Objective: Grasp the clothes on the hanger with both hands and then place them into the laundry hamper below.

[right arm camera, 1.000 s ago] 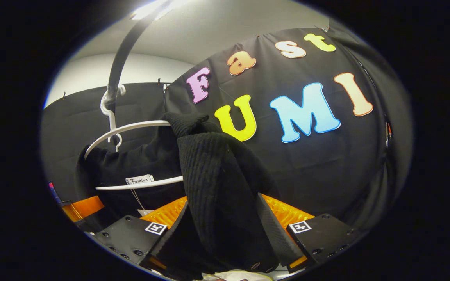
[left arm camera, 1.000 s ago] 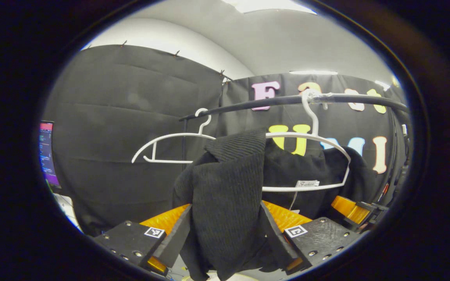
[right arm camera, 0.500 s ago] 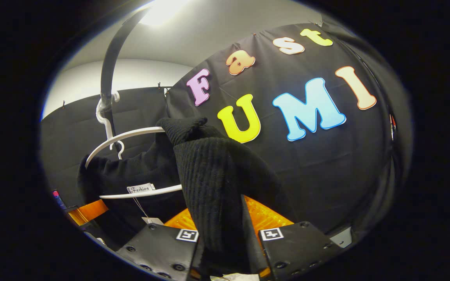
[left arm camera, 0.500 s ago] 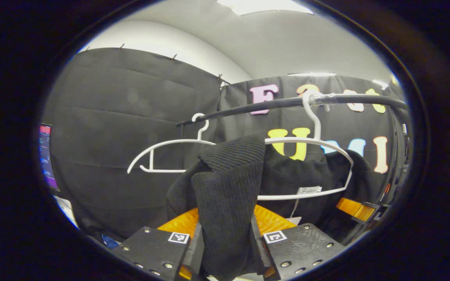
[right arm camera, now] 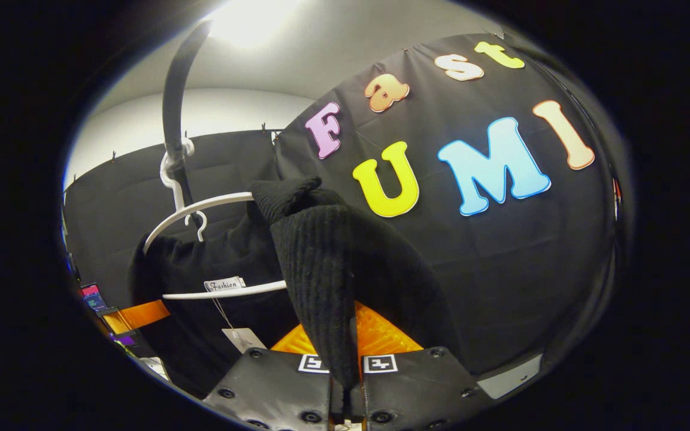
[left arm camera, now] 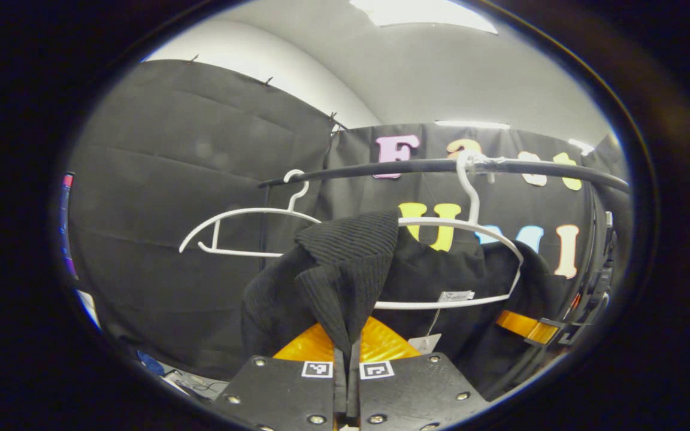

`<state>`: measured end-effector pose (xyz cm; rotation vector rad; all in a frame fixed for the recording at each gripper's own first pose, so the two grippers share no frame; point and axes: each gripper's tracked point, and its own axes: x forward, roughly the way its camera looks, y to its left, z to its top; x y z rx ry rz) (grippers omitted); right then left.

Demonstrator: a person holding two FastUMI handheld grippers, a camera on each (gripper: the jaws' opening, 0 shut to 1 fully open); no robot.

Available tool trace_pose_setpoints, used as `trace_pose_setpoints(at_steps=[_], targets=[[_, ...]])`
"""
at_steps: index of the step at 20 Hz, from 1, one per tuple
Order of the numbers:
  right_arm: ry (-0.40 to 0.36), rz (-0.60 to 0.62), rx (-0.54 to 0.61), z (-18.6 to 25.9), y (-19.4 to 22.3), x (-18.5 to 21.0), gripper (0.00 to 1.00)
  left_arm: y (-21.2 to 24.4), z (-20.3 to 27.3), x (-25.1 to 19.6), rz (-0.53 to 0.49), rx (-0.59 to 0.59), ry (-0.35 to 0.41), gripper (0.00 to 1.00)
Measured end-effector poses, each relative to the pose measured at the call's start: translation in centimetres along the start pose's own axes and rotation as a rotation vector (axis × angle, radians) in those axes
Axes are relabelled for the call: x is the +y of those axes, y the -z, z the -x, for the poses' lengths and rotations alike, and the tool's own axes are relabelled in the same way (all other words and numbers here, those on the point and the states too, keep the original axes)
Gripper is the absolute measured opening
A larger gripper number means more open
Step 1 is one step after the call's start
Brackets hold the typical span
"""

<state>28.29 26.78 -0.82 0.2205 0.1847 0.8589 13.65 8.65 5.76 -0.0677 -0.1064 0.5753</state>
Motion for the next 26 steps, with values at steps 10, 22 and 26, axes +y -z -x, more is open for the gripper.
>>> trace_pose_setpoints(at_steps=[10, 22, 26], targets=[[0.058, 0.015, -0.056, 1.6, -2.4, -1.9, 0.08, -3.8, 2.3, 1.5, -0.027, -0.082, 0.015, 0.00], [0.172, 0.072, -0.224, 1.6, -7.7, -5.7, 0.08, -7.6, 2.5, 5.3, -0.099, -0.150, -0.043, 0.02], [0.234, 0.096, -0.261, 0.3, -8.7, -7.8, 0.09, -8.5, 1.2, 6.8, -0.094, -0.161, -0.052, 0.03]])
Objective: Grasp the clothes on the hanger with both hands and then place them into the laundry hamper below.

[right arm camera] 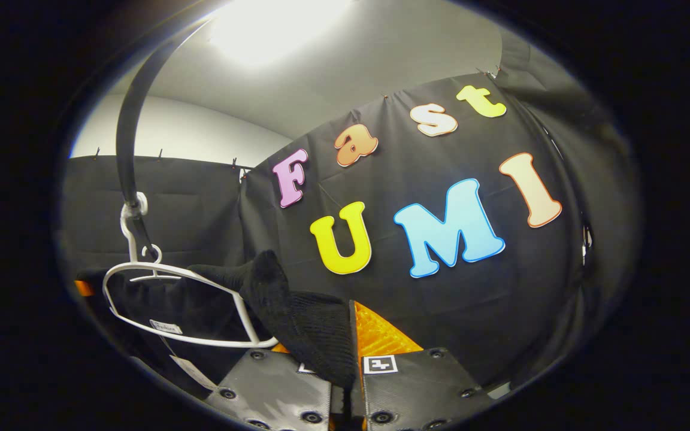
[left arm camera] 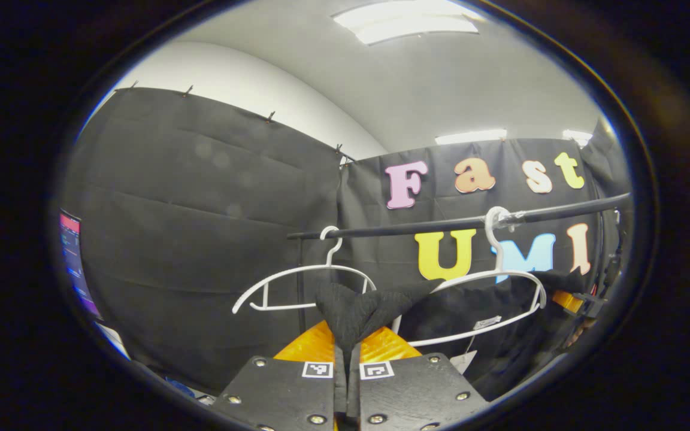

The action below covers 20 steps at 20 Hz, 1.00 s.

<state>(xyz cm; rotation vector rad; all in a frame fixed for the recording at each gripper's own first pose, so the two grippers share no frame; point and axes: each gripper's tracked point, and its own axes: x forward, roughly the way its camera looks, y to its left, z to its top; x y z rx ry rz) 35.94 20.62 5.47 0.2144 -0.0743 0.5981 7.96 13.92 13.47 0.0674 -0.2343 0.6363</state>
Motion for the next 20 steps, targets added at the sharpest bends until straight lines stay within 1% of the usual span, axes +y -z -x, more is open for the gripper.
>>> trace_pose_setpoints(at_steps=[1, 2, 4, 6, 9, 10, 11, 14, 15, 16, 19, 20], targets=[[0.009, -0.010, -0.001, -0.4, -0.1, -0.2, 0.08, -0.4, -0.3, 0.3, -0.008, -0.007, 0.003, 0.00], [0.014, -0.018, -0.003, -0.8, 0.0, -0.3, 0.08, -0.5, -0.4, 0.6, -0.022, -0.012, 0.005, 0.03], [0.021, -0.012, -0.002, -1.5, 0.0, -0.6, 0.08, -1.1, -0.8, 0.8, -0.041, -0.013, 0.018, 0.01], [0.017, -0.004, -0.004, -2.0, 0.1, -0.4, 0.08, -1.4, -1.2, 1.2, -0.049, -0.007, 0.029, 0.02], [-0.004, 0.013, -0.010, -2.9, -0.2, 0.1, 0.08, -1.9, -2.0, 2.4, -0.071, 0.000, 0.025, 0.01], [-0.015, 0.025, -0.011, -3.2, -0.1, 0.2, 0.08, -1.8, -2.4, 2.6, -0.062, 0.007, 0.027, 0.02], [-0.026, 0.034, -0.010, -3.6, -0.1, 0.4, 0.08, -1.6, -2.7, 2.8, -0.044, 0.014, 0.033, 0.01], [-0.055, 0.042, -0.003, -4.5, 0.2, 0.4, 0.08, 0.3, -3.7, 3.3, 0.032, 0.061, 0.048, 0.03], [-0.060, 0.047, 0.000, -4.5, 0.5, 0.3, 0.08, 1.1, -3.9, 3.5, 0.059, 0.080, 0.051, 0.00], [-0.065, 0.051, 0.006, -4.7, 1.1, 0.3, 0.08, 2.1, -4.3, 3.6, 0.083, 0.100, 0.051, 0.03], [-0.080, 0.054, 0.039, -4.9, 2.7, 0.5, 0.08, 4.8, -5.0, 3.8, 0.150, 0.152, 0.038, 0.03], [-0.083, 0.053, 0.052, -4.9, 3.2, 0.4, 0.08, 5.5, -5.3, 3.9, 0.170, 0.165, 0.034, 0.01]])
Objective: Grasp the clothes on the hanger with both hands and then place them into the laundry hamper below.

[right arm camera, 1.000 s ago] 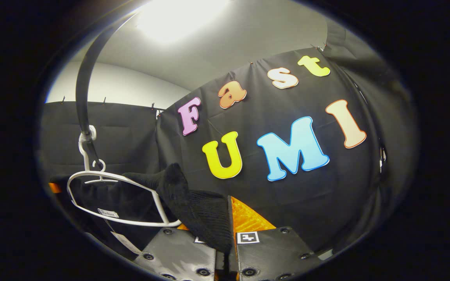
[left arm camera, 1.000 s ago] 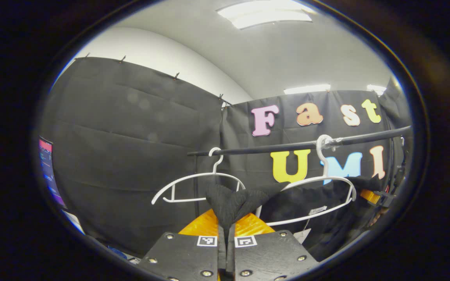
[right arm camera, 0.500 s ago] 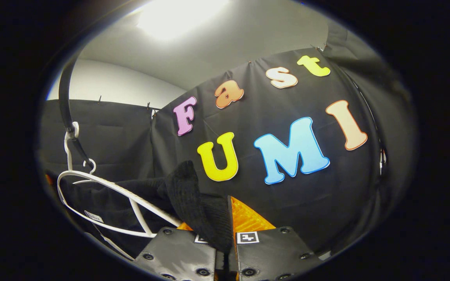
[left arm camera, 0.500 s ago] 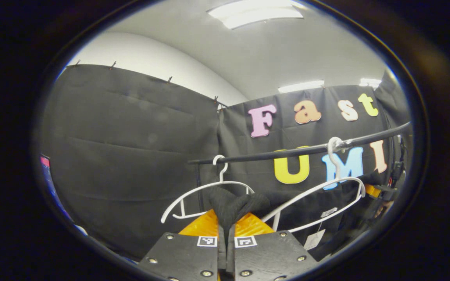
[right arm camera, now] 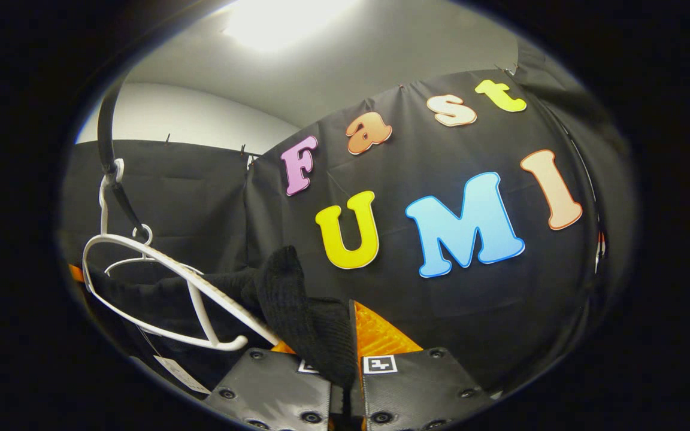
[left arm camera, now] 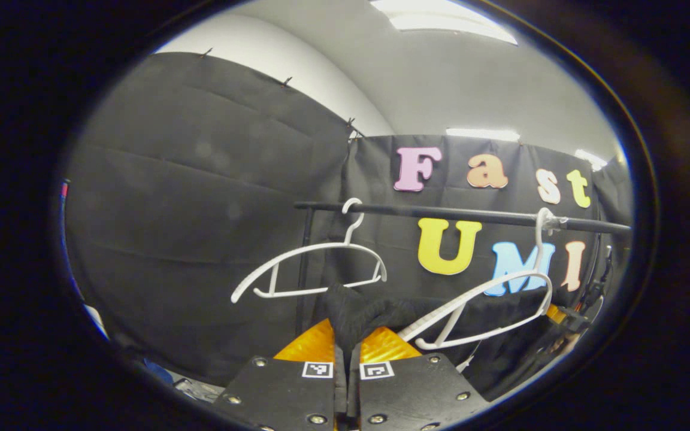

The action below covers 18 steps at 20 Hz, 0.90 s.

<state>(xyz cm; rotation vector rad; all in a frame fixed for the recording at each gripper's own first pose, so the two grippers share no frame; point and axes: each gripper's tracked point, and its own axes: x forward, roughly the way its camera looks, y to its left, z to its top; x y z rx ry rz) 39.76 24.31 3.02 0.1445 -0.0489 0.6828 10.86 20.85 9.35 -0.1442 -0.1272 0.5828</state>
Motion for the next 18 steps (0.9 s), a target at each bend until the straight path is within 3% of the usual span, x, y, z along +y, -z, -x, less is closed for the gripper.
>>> trace_pose_setpoints(at_steps=[4, 10, 18], targets=[[-0.007, -0.016, 0.044, 0.1, 1.8, 0.0, 0.08, 2.1, 0.2, 1.1, 0.032, 0.033, -0.018, 0.00], [0.022, -0.042, 0.097, 1.4, 3.7, -1.1, 0.08, 3.6, 1.5, 0.7, -0.057, 0.059, -0.016, 0.01], [0.125, -0.078, 0.178, 5.9, 6.5, -1.8, 0.09, 6.7, 4.7, 1.4, -0.100, 0.158, 0.023, 0.03]])
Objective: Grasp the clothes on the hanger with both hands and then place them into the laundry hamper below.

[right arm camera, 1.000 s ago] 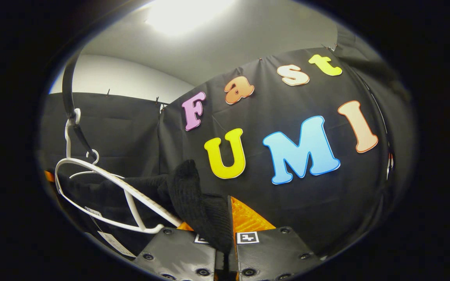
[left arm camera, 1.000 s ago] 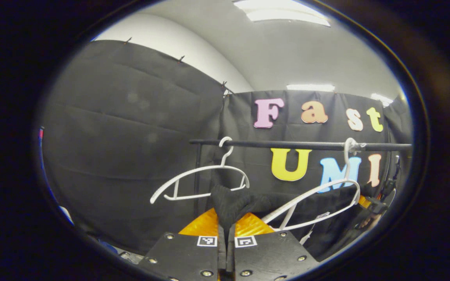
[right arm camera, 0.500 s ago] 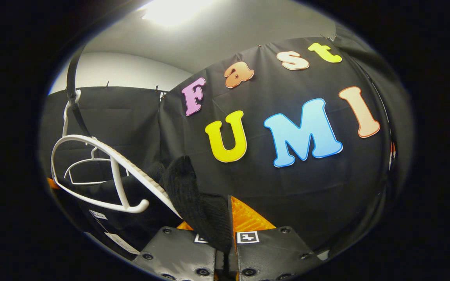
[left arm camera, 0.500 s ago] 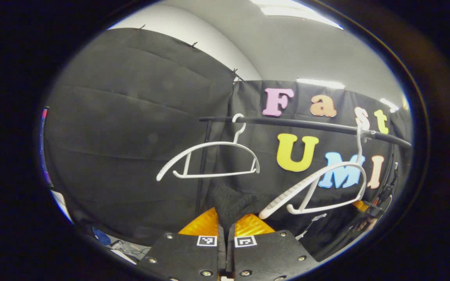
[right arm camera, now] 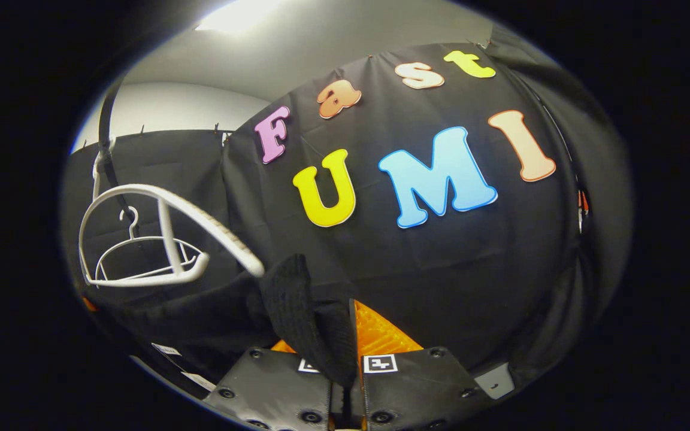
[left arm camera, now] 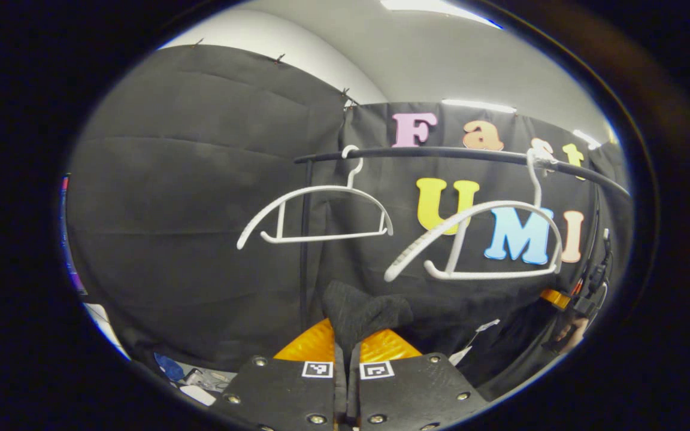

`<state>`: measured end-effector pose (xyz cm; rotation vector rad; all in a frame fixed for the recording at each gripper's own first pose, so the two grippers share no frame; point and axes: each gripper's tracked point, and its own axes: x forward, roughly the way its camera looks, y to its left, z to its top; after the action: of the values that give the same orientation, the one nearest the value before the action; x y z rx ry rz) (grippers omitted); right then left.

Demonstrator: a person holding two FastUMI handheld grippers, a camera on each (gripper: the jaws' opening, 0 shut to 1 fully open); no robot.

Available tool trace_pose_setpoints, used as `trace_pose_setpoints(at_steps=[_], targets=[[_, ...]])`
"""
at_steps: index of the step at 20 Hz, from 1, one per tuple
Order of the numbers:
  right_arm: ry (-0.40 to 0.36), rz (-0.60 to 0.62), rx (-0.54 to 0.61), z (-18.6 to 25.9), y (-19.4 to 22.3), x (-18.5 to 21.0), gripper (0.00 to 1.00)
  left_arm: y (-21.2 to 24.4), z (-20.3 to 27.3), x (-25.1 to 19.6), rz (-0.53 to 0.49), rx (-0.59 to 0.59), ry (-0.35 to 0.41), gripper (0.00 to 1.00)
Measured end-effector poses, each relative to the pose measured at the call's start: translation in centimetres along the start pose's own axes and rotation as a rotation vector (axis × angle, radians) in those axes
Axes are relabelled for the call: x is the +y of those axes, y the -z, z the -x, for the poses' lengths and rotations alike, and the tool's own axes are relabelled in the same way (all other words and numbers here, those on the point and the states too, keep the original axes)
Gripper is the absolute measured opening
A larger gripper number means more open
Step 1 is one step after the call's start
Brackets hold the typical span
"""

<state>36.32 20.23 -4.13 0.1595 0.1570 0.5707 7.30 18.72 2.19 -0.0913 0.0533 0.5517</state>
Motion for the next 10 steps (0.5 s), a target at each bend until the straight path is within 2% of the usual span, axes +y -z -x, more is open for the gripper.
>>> trace_pose_setpoints(at_steps=[3, 8, 10], targets=[[0.049, 0.029, 0.064, 2.0, 2.4, -0.3, 0.09, 1.8, 1.4, 0.7, -0.055, 0.045, 0.040, 0.01], [0.152, 0.055, 0.107, 6.8, 3.9, -0.3, 0.09, 3.6, 2.0, 0.8, -0.121, 0.078, 0.154, 0.03], [0.185, 0.082, 0.123, 9.1, 4.6, 0.0, 0.09, 4.9, 1.9, 1.2, -0.127, 0.101, 0.195, 0.00]])
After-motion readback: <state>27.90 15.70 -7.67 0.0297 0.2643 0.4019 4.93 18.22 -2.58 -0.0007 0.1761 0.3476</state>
